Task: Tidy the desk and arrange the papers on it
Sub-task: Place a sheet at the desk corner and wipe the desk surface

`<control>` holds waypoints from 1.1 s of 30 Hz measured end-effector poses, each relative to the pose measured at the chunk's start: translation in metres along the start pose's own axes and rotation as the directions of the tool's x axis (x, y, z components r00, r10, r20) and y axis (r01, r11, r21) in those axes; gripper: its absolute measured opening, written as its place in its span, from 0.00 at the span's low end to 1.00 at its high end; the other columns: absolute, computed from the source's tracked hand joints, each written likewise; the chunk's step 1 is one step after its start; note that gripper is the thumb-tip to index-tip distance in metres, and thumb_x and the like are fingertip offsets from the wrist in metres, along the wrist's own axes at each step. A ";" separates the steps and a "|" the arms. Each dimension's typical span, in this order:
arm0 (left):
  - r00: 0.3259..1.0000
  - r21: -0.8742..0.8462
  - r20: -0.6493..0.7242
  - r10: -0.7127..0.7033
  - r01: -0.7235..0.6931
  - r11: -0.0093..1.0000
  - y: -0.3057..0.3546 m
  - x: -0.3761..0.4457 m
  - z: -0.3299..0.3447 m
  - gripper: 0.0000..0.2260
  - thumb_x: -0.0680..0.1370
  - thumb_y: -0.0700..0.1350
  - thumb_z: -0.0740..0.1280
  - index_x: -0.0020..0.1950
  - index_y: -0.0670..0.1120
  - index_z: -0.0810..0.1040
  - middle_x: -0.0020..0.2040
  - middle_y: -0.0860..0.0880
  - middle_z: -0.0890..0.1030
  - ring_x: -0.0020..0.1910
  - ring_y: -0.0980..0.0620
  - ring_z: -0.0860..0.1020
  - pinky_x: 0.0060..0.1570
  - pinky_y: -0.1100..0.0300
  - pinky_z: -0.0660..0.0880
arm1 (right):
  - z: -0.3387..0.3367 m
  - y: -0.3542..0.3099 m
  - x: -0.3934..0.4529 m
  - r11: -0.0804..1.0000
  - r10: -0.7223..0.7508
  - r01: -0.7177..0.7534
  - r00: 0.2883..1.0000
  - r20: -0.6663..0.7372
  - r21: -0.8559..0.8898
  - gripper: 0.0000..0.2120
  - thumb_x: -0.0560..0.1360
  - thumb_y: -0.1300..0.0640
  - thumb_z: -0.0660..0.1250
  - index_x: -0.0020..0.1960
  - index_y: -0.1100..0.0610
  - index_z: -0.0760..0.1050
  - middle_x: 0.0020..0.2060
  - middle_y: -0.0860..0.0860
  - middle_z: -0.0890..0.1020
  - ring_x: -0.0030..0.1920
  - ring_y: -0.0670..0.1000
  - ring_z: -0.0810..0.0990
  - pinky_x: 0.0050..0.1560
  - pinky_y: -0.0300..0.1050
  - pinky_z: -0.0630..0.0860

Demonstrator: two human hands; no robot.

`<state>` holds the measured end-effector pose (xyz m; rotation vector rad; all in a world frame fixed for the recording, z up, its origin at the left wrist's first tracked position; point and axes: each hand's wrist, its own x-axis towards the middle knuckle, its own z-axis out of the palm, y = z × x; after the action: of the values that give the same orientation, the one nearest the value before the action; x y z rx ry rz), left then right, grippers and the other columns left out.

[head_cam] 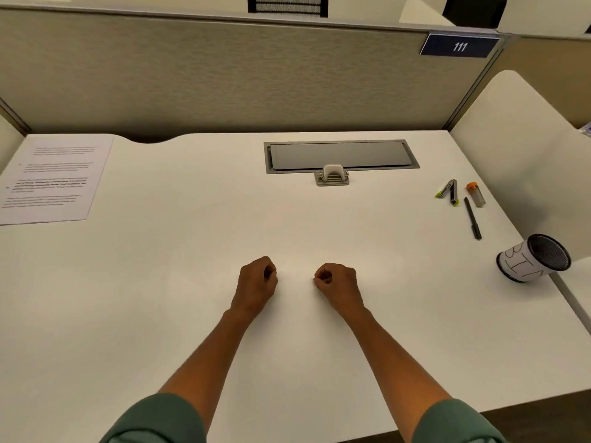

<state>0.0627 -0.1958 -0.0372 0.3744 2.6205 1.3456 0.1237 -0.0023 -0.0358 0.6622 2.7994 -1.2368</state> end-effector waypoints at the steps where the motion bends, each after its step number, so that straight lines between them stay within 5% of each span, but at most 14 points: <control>1: 1.000 -0.006 0.005 -0.005 0.005 1.000 0.000 -0.001 0.000 0.08 0.72 0.33 0.65 0.37 0.45 0.73 0.32 0.50 0.76 0.31 0.54 0.71 0.34 0.59 0.70 | 0.000 -0.001 0.002 0.999 -0.027 0.027 1.000 0.015 -0.045 0.03 0.71 0.63 0.70 0.40 0.56 0.80 0.35 0.48 0.82 0.37 0.46 0.80 0.41 0.39 0.77; 7: 0.999 -0.025 -0.015 -0.033 0.033 0.999 -0.003 -0.001 -0.003 0.07 0.73 0.35 0.67 0.41 0.47 0.76 0.35 0.51 0.78 0.35 0.52 0.75 0.37 0.59 0.74 | 0.001 -0.011 0.009 0.903 -0.151 0.196 0.978 0.144 -0.382 0.06 0.74 0.64 0.64 0.44 0.58 0.80 0.40 0.53 0.82 0.42 0.53 0.79 0.42 0.47 0.76; 10: 0.998 -0.047 -0.041 -0.051 0.049 0.998 -0.005 0.000 -0.005 0.07 0.74 0.35 0.66 0.45 0.46 0.77 0.36 0.49 0.79 0.36 0.50 0.77 0.40 0.56 0.75 | 0.000 -0.021 0.013 0.820 -0.120 0.227 0.966 0.230 -0.525 0.08 0.73 0.66 0.61 0.39 0.60 0.77 0.37 0.54 0.77 0.38 0.55 0.76 0.35 0.46 0.70; 14: 0.996 -0.049 -0.071 -0.055 0.051 0.997 -0.009 0.000 -0.010 0.07 0.74 0.35 0.66 0.46 0.46 0.77 0.36 0.48 0.79 0.36 0.47 0.76 0.40 0.53 0.76 | 0.001 -0.032 0.015 0.729 -0.099 0.285 0.944 0.315 -0.623 0.17 0.70 0.70 0.58 0.30 0.54 0.56 0.31 0.51 0.60 0.36 0.54 0.62 0.26 0.41 0.51; 19: 0.994 -0.042 -0.097 -0.043 0.039 0.998 -0.013 0.000 -0.015 0.07 0.74 0.33 0.65 0.47 0.45 0.77 0.36 0.47 0.78 0.36 0.46 0.76 0.40 0.51 0.75 | 0.007 -0.025 0.017 0.738 -0.136 0.321 0.933 0.334 -0.594 0.08 0.76 0.69 0.56 0.42 0.58 0.68 0.31 0.50 0.62 0.39 0.54 0.66 0.29 0.38 0.55; 24: 0.992 -0.050 -0.103 -0.068 0.063 0.997 -0.015 -0.001 -0.018 0.07 0.75 0.34 0.65 0.47 0.45 0.77 0.35 0.47 0.78 0.36 0.46 0.75 0.40 0.52 0.75 | 0.010 -0.028 0.008 0.697 -0.122 0.275 0.956 0.268 -0.662 0.10 0.74 0.72 0.58 0.42 0.58 0.63 0.40 0.52 0.63 0.40 0.54 0.66 0.38 0.46 0.65; 28: 0.990 -0.068 -0.107 -0.089 0.082 0.994 -0.017 -0.001 -0.020 0.08 0.75 0.35 0.65 0.49 0.46 0.79 0.35 0.48 0.79 0.36 0.48 0.76 0.41 0.54 0.75 | 0.009 -0.019 0.013 0.815 -0.033 0.184 0.961 0.274 -0.549 0.06 0.75 0.68 0.56 0.43 0.58 0.64 0.43 0.53 0.68 0.43 0.54 0.69 0.41 0.47 0.68; 31: 0.988 -0.102 -0.101 -0.118 0.107 0.989 -0.017 0.000 -0.021 0.08 0.75 0.35 0.66 0.50 0.45 0.81 0.39 0.49 0.81 0.39 0.51 0.79 0.44 0.58 0.76 | 0.002 -0.008 0.015 0.982 0.023 0.012 0.983 0.180 -0.189 0.07 0.77 0.63 0.58 0.42 0.58 0.73 0.43 0.52 0.76 0.43 0.52 0.75 0.43 0.42 0.70; 33: 0.988 -0.115 -0.098 -0.121 0.110 0.987 -0.013 0.002 -0.020 0.07 0.75 0.35 0.68 0.50 0.43 0.83 0.42 0.50 0.83 0.42 0.53 0.80 0.46 0.64 0.75 | -0.007 -0.006 0.010 0.987 0.118 -0.129 0.987 0.107 0.100 0.07 0.77 0.61 0.61 0.44 0.57 0.77 0.40 0.48 0.79 0.41 0.48 0.76 0.41 0.38 0.71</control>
<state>0.0532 -0.2180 -0.0367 0.1370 2.5906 1.5002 0.1132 0.0030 -0.0287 0.7439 2.5840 -1.3636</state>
